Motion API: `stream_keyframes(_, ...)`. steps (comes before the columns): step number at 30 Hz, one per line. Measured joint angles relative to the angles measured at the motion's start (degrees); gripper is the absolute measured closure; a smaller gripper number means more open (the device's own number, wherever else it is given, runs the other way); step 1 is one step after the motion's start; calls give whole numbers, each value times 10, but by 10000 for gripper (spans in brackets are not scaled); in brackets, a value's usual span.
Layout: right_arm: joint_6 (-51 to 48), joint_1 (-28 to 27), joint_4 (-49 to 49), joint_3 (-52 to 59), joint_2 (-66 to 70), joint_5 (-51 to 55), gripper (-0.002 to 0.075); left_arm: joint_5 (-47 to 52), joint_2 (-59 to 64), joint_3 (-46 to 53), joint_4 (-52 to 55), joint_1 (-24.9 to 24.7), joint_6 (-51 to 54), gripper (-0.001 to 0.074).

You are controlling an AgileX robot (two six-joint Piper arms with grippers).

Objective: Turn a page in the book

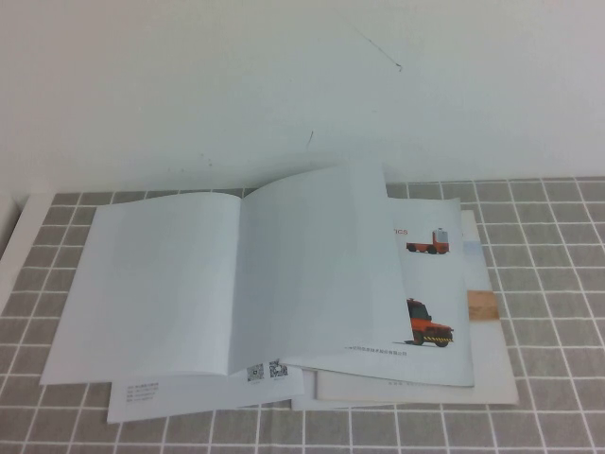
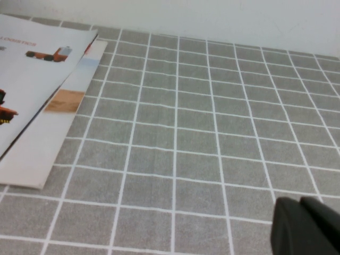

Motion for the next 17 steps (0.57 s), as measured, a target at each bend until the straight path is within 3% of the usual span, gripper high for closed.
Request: stream_keyframes(17, 3, 0, 0, 0, 0, 0, 729, 0, 0, 0, 0, 0, -4, 738)
